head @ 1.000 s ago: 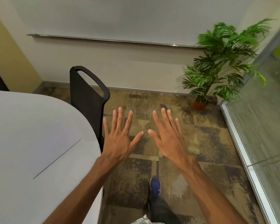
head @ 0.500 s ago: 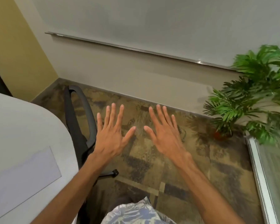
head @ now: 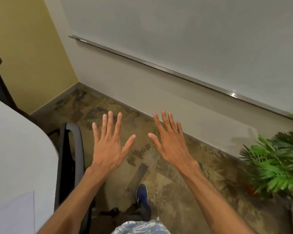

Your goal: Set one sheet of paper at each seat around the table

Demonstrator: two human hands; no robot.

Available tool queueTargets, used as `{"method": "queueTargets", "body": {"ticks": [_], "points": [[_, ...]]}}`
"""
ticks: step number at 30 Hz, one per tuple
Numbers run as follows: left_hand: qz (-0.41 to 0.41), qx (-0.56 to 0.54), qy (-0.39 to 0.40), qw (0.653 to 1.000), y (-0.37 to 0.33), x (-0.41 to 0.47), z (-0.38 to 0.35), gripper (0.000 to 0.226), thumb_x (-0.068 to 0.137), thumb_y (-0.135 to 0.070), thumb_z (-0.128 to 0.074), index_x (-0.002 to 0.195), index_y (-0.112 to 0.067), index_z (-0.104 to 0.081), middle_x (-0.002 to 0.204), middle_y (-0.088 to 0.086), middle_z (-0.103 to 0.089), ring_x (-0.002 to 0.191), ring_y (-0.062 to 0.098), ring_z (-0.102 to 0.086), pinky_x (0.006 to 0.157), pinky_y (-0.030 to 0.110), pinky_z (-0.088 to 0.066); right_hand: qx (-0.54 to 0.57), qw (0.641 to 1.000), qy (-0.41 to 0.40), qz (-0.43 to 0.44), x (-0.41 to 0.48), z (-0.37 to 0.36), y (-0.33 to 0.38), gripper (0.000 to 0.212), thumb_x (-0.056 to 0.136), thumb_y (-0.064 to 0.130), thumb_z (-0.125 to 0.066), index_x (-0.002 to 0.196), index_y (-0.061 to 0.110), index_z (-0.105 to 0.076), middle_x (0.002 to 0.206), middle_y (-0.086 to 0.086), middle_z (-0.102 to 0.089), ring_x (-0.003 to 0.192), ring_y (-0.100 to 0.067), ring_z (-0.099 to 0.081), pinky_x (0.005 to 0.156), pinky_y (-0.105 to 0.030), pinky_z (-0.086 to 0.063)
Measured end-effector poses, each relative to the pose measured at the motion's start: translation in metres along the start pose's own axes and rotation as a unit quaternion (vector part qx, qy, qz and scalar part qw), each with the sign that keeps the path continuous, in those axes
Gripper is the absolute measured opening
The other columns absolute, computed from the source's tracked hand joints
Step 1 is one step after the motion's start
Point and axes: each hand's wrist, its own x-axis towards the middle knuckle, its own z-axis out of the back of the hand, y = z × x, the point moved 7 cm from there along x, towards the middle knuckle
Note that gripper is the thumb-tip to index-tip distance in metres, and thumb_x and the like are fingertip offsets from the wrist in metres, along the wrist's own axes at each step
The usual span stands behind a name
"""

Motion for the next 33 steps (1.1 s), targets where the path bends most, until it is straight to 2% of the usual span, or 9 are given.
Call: {"method": "queueTargets", "body": {"ticks": [8, 20, 26, 30, 33], "points": [[0.082, 0.007, -0.013, 0.997, 0.049, 0.122, -0.008, 0.084, 0.095, -0.077, -0.010, 0.160, -0.030, 0.014, 0.169, 0.003, 0.019, 0.155, 0.022, 0.021, 0.124, 0.057, 0.011, -0.004, 0.996, 0.029, 0.079, 0.166, -0.016, 0.013, 0.069, 0.100, 0.067, -0.014, 0.156, 0.038, 0.013, 0.166, 0.002, 0.017, 0.152, -0.019, 0.021, 0.125, -0.052, -0.002], [0.242, 0.042, -0.047, 0.968, 0.150, 0.214, 0.005, 0.084, 0.094, -0.077, -0.010, 0.159, -0.032, 0.017, 0.167, 0.002, 0.026, 0.153, 0.019, 0.028, 0.122, 0.054, 0.019, 0.020, 0.968, 0.063, 0.243, 0.363, -0.062, 0.095, 0.070, 0.101, 0.064, -0.021, 0.158, 0.035, 0.007, 0.167, -0.001, 0.013, 0.153, -0.020, 0.017, 0.124, -0.054, -0.004], [0.350, 0.068, -0.068, 0.932, 0.218, 0.253, 0.007, 0.085, 0.093, -0.078, -0.012, 0.158, -0.033, 0.018, 0.167, 0.000, 0.027, 0.152, 0.018, 0.030, 0.122, 0.053, 0.020, 0.031, 0.936, 0.086, 0.340, 0.459, -0.095, 0.158, 0.070, 0.101, 0.065, -0.019, 0.158, 0.035, 0.008, 0.167, -0.001, 0.011, 0.154, -0.021, 0.014, 0.124, -0.054, -0.005], [0.427, 0.077, -0.084, 0.897, 0.256, 0.266, 0.014, 0.086, 0.091, -0.080, -0.010, 0.158, -0.035, 0.018, 0.167, -0.001, 0.028, 0.152, 0.018, 0.030, 0.119, 0.052, 0.026, 0.043, 0.907, 0.120, 0.400, 0.503, -0.116, 0.206, 0.069, 0.101, 0.064, -0.019, 0.157, 0.035, 0.009, 0.167, 0.000, 0.014, 0.153, -0.021, 0.017, 0.124, -0.055, -0.006], [0.492, 0.077, -0.098, 0.862, 0.286, 0.271, 0.020, 0.086, 0.091, -0.080, -0.011, 0.159, -0.035, 0.017, 0.167, -0.001, 0.027, 0.152, 0.019, 0.029, 0.120, 0.056, 0.022, 0.045, 0.878, 0.141, 0.454, 0.533, -0.133, 0.249, 0.069, 0.102, 0.063, -0.021, 0.157, 0.035, 0.009, 0.167, -0.001, 0.015, 0.153, -0.021, 0.017, 0.124, -0.055, -0.004]]}}
